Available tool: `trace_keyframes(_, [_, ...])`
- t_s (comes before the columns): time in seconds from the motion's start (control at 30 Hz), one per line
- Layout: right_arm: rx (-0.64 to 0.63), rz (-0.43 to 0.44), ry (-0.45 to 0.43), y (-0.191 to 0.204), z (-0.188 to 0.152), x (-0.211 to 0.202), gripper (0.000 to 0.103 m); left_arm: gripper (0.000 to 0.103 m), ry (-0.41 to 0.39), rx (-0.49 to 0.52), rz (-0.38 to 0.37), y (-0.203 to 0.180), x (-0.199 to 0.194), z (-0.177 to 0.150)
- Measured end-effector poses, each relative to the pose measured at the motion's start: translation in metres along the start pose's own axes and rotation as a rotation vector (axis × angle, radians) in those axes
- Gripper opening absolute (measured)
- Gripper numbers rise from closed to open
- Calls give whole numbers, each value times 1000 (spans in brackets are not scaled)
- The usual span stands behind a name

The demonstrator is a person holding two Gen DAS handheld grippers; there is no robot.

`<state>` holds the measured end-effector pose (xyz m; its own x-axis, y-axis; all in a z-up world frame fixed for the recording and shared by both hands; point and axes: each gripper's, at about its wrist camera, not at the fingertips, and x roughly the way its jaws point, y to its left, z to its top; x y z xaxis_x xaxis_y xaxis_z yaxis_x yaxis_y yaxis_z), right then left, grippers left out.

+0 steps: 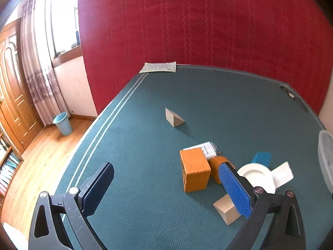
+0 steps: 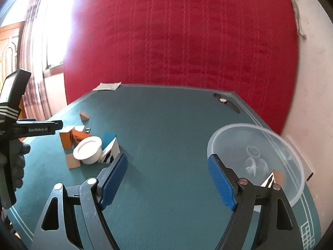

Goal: Organize rigid objects
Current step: 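Withdraw both open grippers from the lid back toward the block cluster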

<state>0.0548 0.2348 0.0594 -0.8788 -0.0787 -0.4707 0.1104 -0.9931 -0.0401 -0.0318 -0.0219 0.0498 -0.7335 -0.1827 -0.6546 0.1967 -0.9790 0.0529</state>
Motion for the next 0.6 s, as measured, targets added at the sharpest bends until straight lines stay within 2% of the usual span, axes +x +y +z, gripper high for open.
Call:
trace_keyframes(0.33, [1, 6, 33, -2, -4, 3, 81, 102, 86, -13, 31, 3, 30, -11])
trace_keyframes(0.6, [-2, 8, 54, 0, -9, 7, 81, 102, 90, -12, 37, 4, 37, -6])
